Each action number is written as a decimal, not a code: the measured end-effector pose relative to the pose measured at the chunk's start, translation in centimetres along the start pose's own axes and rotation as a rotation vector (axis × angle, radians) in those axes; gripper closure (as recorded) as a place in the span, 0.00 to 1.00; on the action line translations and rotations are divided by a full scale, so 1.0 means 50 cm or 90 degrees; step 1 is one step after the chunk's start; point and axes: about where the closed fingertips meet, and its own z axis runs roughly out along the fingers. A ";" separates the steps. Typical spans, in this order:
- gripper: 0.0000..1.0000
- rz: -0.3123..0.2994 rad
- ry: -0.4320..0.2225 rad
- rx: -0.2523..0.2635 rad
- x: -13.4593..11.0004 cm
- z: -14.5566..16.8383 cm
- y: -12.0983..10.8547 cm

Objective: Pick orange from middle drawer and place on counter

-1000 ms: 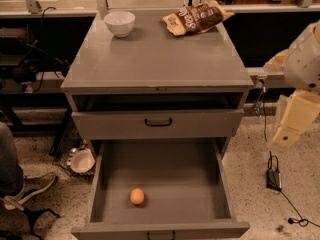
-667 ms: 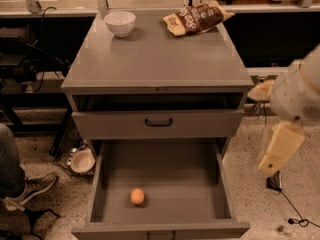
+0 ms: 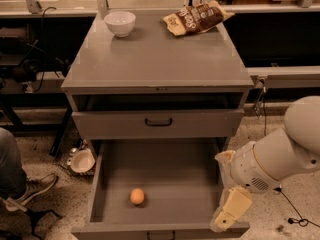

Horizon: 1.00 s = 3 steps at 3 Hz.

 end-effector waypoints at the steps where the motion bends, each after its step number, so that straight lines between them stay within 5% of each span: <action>1: 0.00 -0.003 0.000 0.003 -0.004 -0.008 -0.001; 3: 0.00 0.000 -0.117 -0.011 -0.023 0.109 -0.048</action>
Offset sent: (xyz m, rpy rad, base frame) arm 0.0185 0.0204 -0.0427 0.2063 -0.0353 -0.0529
